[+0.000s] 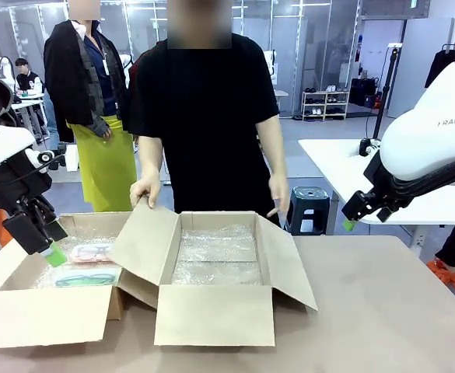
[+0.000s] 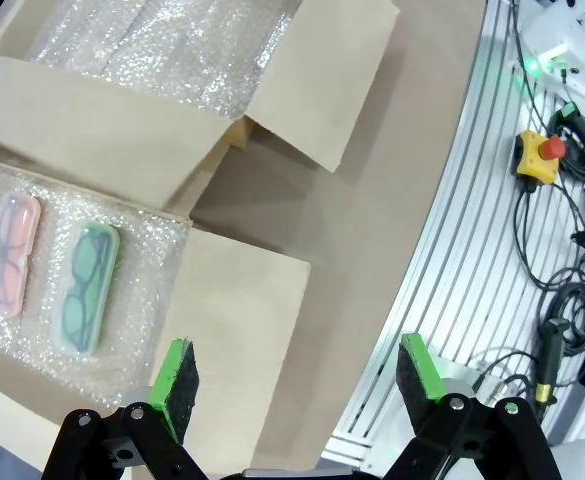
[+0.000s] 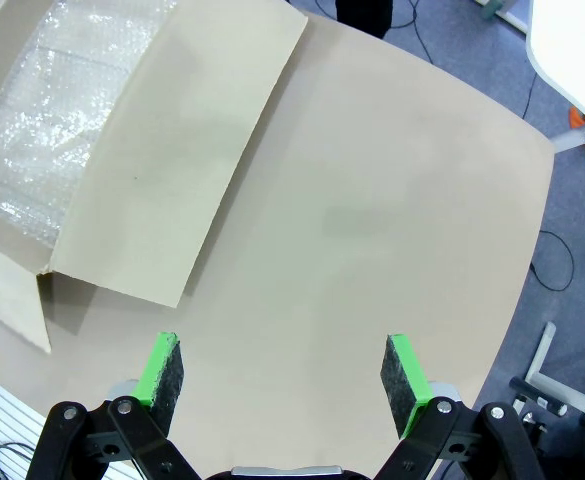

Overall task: Pack the glasses set securely to prepare it for shipping.
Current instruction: Position the Package Box on the left side of the table.

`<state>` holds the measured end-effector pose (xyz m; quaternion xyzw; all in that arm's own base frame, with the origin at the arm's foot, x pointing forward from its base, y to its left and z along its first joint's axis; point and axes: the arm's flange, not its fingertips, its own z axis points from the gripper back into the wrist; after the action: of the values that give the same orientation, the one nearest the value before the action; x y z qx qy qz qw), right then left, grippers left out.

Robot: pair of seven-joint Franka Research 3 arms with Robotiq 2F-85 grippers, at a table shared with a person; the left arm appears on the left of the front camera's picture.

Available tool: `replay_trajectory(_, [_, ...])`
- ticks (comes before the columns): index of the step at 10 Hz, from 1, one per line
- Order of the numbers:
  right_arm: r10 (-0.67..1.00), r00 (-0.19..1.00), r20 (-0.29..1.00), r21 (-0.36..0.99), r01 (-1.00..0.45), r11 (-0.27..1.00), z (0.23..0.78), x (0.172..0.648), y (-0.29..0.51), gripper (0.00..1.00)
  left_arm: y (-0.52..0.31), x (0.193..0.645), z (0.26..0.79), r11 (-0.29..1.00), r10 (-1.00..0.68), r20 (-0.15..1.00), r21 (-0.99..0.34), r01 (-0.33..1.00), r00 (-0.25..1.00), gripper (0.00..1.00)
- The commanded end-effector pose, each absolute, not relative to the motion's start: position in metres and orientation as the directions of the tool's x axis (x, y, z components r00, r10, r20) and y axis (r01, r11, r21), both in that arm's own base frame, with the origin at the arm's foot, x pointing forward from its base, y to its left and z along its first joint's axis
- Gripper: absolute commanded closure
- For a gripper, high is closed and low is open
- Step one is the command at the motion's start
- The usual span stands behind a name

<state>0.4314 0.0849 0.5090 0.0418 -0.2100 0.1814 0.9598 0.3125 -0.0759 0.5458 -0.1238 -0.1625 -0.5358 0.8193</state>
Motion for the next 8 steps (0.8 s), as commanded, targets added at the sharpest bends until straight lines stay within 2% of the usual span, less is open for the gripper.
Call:
replay_trajectory(1, [0.349,0.836,0.424,-0.006,-0.383,0.924,0.5098,0.4322,0.0835,0.0,-0.0754,0.3131,0.5452,0.397,-0.842,0.39,-0.018,0.918,0.372,0.0])
replay_trajectory(8, [0.349,0.836,0.424,-0.006,-0.383,0.924,0.5098,0.4322,0.0835,0.0,-0.0754,0.3131,0.5452,0.397,-0.842,0.39,-0.018,0.918,0.372,0.0])
